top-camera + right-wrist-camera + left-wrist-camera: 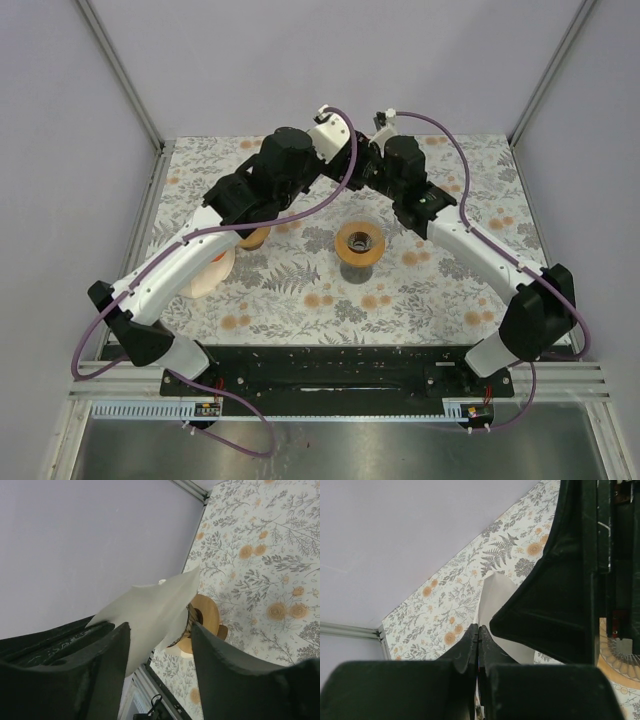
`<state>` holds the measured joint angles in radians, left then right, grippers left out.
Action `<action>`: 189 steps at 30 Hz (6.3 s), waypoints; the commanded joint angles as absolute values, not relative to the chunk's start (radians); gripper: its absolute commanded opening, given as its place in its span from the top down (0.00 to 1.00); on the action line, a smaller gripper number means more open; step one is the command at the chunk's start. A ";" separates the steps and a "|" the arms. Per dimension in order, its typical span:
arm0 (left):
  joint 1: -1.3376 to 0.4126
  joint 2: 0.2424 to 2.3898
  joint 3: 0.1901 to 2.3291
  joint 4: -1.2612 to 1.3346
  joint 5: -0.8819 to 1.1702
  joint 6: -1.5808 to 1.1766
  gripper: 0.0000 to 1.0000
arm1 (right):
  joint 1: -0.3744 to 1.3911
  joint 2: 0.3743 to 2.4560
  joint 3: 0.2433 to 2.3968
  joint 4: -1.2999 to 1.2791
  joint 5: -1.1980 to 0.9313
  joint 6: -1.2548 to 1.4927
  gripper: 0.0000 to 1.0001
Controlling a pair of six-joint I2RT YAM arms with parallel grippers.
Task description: Place the coffee filter in the dripper
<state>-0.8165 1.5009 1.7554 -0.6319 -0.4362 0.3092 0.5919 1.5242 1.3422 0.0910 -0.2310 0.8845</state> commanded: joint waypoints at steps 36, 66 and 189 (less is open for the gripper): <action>-0.827 1.629 1.665 -0.586 -0.005 -0.063 1.00 | 0.540 1.244 1.342 -0.687 0.043 0.255 1.00; -0.798 1.643 1.535 -0.569 0.057 -0.051 1.00 | 0.537 1.244 1.198 -0.479 -0.080 0.181 0.63; -0.649 1.586 1.439 -0.517 0.285 -0.336 0.96 | 0.703 1.637 1.529 -0.781 0.003 0.218 1.00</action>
